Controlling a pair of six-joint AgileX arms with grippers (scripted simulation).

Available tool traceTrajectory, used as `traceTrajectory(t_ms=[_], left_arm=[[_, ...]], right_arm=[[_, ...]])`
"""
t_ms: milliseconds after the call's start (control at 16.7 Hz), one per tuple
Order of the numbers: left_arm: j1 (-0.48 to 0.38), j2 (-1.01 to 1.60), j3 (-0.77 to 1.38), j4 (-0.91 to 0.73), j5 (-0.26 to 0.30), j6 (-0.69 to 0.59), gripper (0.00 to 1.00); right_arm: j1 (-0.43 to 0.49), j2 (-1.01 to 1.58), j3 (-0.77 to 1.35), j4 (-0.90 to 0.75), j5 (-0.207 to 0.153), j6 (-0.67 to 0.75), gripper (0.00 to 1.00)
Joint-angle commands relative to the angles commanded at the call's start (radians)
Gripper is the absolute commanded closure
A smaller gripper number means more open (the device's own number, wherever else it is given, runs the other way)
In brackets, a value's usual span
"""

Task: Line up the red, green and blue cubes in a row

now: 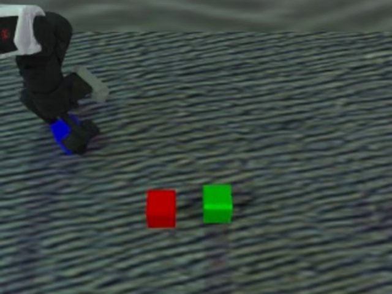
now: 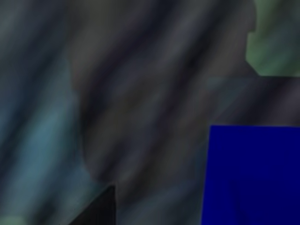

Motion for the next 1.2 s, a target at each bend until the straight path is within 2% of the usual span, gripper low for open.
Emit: traceTrajectory(t_ms=[600, 1200], left_arm=[[0.000, 0.000, 0.000, 0.000, 0.000, 0.000, 0.98], [-0.002, -0.032, 0.005, -0.020, 0.014, -0.009, 1.00]], right_arm=[[0.000, 0.000, 0.000, 0.000, 0.000, 0.000, 0.00], [0.000, 0.000, 0.000, 0.000, 0.000, 0.000, 0.00]])
